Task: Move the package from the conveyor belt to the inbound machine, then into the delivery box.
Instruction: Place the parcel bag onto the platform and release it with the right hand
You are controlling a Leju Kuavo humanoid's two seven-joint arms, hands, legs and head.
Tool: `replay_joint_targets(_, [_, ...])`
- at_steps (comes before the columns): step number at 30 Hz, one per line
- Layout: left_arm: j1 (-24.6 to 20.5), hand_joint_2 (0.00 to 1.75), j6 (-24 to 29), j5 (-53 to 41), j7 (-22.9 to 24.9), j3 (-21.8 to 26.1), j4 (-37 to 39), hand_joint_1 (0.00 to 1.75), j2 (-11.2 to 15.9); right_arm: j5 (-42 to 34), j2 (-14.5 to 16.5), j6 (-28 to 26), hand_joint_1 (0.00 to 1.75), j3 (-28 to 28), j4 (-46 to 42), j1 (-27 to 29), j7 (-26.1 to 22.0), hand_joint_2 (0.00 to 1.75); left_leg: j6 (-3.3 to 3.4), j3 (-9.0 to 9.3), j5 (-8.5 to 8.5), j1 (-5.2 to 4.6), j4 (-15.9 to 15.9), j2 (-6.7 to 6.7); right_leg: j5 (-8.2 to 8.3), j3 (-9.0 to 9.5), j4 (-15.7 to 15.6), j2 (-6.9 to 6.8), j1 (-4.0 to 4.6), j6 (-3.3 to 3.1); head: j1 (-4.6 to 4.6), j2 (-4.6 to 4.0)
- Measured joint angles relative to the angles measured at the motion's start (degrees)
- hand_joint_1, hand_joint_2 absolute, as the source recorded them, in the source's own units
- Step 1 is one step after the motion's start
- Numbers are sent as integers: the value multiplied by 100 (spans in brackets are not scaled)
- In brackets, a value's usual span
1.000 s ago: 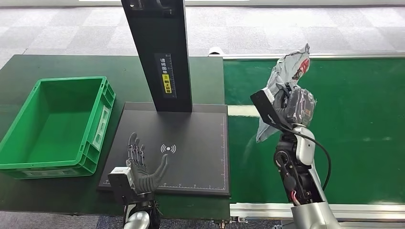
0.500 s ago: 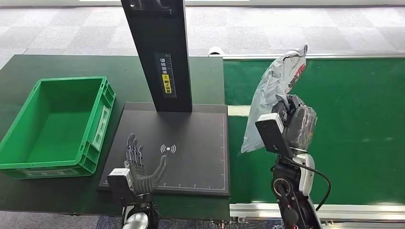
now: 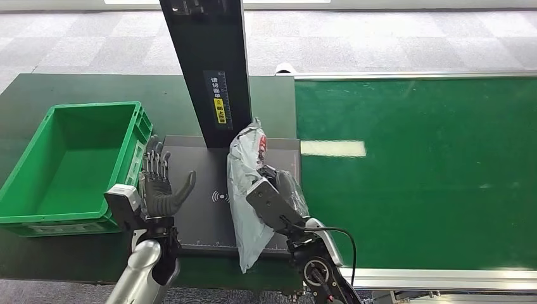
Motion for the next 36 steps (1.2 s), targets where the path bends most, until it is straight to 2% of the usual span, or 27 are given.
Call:
replay_joint_targets(4, [-130, 175, 25, -30, 32, 428, -185, 0, 19, -82, 130, 106, 175, 233, 314, -304, 69, 175, 0, 0, 0, -1, 1, -1, 0, -1, 0, 0, -1, 0, 1, 0])
replay_joint_targets(8, [-146, 175, 44, -53, 38, 616, -279, 0, 26, -99, 182, 114, 175, 311, 469, -450, 87, 175, -1, -3, -2, -1, 1, -1, -1, -4, -1, 0, -1, 0, 2, 0])
replay_joint_targets(27, [-174, 175, 124, -177, 20, 755, -340, 0, 35, -49, 208, 98, 175, 392, 730, -594, 143, 175, -1, -4, -3, -1, 1, 0, -1, -7, -1, 0, -1, 0, 1, 0])
replay_joint_targets(32, [-248, 175, 151, -315, 14, 856, -340, 0, 14, 674, 205, 44, 175, 435, 868, -877, 570, 175, -1, -3, -2, -1, 1, 1, 0, -8, -1, 0, -1, 0, 2, 0])
replay_joint_targets(33, [-257, 175, 151, -351, 14, 880, -341, 0, 9, 856, 204, 51, 150, 436, 892, -949, 682, 175, -1, -2, -2, -1, 1, 2, 0, -7, -1, 0, -1, 0, 2, 0])
replay_joint_targets(36, [-260, 175, 150, -470, 14, 956, -354, 0, -9, 1283, 201, 72, 19, 403, 940, -1088, 918, 44, -1, -2, -1, -1, 1, 3, 1, -7, -1, 0, -1, 0, 1, 0])
